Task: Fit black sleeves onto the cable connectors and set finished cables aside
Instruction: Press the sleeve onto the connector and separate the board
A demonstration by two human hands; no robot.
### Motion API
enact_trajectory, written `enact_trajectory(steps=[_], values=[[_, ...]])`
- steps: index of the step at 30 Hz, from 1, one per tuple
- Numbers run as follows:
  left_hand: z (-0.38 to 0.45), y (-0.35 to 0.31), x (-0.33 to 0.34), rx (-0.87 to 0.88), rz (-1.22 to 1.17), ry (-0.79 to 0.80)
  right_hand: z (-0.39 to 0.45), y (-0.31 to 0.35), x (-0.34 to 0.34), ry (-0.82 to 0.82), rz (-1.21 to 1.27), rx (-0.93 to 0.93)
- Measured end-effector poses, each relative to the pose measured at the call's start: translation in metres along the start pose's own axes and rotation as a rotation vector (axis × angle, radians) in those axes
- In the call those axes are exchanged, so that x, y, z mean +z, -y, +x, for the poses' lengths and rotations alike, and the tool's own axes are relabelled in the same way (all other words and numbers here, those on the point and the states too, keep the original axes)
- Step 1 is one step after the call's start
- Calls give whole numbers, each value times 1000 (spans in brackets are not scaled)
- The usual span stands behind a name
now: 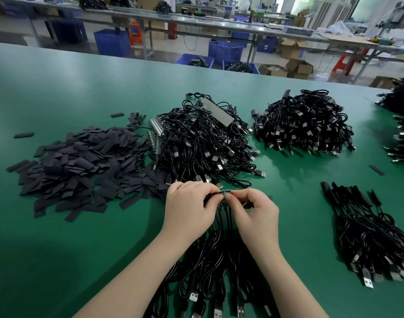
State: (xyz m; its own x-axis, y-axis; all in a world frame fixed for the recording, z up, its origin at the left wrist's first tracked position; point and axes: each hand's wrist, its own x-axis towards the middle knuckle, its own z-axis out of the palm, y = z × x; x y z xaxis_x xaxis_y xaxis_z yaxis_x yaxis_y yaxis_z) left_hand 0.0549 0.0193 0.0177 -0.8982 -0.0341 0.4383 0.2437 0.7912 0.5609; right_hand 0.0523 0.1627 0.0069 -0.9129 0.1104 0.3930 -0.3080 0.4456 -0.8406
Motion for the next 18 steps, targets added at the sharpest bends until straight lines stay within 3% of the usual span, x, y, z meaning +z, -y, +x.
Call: enact_trajectory(steps=[10,18], values=[[5,5,0,10,1,51,-2,-2,3,-32,-99,-95],[2,11,0,68,9,55,0,-2,0,59,193,187]])
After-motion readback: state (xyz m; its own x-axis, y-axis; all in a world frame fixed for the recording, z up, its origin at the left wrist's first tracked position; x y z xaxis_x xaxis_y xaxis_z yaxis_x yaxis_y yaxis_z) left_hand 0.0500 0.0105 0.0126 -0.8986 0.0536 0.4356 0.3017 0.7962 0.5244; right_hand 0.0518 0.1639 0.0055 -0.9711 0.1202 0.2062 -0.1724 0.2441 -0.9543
